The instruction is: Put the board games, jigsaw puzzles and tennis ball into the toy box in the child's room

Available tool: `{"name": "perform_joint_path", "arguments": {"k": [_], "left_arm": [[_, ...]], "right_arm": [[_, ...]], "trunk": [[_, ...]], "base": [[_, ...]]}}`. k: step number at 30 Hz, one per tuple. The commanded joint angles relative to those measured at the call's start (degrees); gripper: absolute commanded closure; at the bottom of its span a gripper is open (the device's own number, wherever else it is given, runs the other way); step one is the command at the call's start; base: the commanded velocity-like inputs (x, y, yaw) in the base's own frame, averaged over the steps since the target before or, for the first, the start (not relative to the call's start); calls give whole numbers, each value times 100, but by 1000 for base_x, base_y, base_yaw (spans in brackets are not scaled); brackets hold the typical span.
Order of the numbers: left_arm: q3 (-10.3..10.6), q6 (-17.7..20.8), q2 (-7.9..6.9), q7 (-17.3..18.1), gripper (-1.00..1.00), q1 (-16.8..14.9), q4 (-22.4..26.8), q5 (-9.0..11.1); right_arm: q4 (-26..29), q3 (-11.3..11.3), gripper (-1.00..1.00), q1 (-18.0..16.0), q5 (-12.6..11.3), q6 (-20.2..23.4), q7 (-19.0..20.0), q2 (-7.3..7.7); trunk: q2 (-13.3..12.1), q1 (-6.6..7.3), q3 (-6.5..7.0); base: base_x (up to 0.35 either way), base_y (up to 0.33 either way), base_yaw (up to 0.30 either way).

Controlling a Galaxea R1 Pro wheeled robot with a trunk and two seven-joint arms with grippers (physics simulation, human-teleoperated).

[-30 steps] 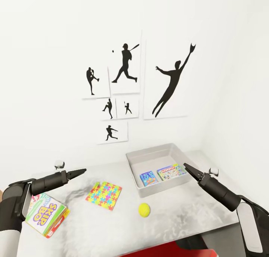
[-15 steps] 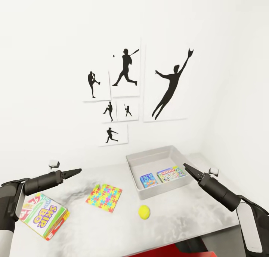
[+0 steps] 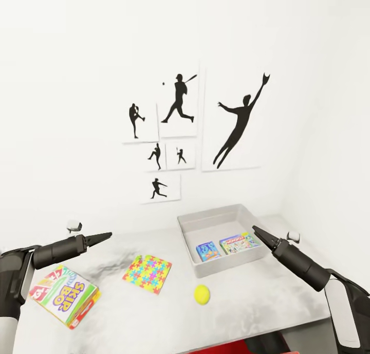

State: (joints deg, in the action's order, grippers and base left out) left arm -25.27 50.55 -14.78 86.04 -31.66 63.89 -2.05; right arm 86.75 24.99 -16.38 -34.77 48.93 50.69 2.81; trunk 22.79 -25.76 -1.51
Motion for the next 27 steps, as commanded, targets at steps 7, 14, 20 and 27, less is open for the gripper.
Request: {"name": "perform_joint_path", "arguments": {"k": [7,14,20,27], "left_arm": [[-4,67,1,36,-100,-7,0,-24],[-5,68,1,36,-100,-7,0,-24],[-8,63,1,36,-100,-7,0,-24],[-4,68,1,38,-100,-7,0,-24]], "right_arm": [[-10,6,-100,-5,-4,28,12,1],[-24,11,-100,-5,-4,24,18,1],[-27,8,-100,-5,1,17,-1,1],[-34,7,-100,-5,4,11,-3,1]], "trunk": [[12,-3,47],[12,-3,99],[12,-3,108],[12,-3,109]], "base": [[-133,55,124],[-50,28,116],[-13,9,27],[-43,61,3]]}}
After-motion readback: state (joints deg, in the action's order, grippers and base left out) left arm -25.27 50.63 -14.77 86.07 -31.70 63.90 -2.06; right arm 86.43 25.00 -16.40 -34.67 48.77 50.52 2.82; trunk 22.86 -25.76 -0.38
